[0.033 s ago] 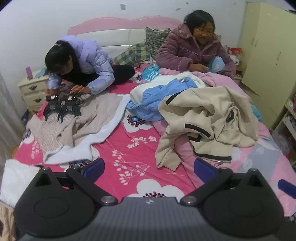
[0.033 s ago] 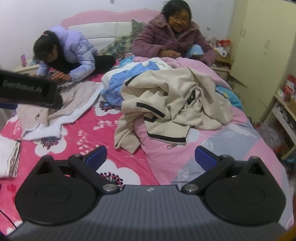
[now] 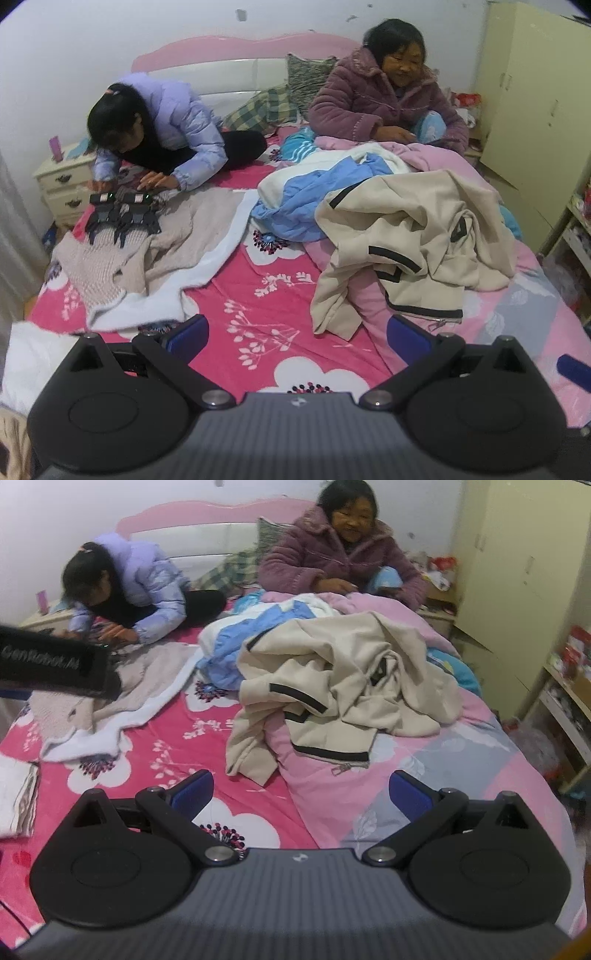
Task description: Fold clothes
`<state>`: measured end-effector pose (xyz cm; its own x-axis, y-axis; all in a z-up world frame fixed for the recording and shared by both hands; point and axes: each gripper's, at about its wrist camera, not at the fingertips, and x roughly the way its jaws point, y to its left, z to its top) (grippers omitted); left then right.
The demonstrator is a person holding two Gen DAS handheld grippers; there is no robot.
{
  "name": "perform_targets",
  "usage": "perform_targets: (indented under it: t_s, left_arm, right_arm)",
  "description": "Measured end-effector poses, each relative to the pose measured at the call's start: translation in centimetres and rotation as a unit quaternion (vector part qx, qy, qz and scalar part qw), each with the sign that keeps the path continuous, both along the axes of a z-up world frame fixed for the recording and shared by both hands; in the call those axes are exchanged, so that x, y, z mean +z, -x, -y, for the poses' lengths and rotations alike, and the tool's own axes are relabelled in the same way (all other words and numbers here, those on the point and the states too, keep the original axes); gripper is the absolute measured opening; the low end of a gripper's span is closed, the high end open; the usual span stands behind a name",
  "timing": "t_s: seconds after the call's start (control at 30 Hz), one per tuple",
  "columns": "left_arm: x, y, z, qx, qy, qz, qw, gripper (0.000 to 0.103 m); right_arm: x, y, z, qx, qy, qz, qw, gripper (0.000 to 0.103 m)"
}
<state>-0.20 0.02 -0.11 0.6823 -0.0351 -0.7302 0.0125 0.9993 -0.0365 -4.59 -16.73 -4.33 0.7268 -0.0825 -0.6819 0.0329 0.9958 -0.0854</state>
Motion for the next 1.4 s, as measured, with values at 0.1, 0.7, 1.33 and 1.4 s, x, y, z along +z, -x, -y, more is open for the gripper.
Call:
perform_targets:
  t_s: [0.1, 0.7, 1.33, 1.4]
  left_arm:
    - [-0.3, 0.5, 0.0, -0.004, -0.003, 0.006, 1.0, 0.103]
    - [-0.8, 0.4, -1.3, -0.023, 0.002, -0.001, 0.9997, 0.103]
    - [-1.6, 0.2, -0.3, 0.013, -0.007, -0.024, 0.9996, 0.103]
    - [-1.7, -0.1, -0.1, 0.016, -0.008, -0.027, 0.9995, 0.103]
  right_arm:
    - [0.1, -0.1, 0.0, 0.006, -0.009, 0.003, 1.0, 0.102]
    - [0.4, -0.1, -0.8, -0.093, -0.012, -0.022, 0.995, 0.102]
    - [0.0, -0.7, 0.3, -0.07, -0.019, -0.024, 0.997, 0.102]
    - [-0.2, -1.0, 0.5, -0.066, -0.019, -0.024, 0.997, 0.102]
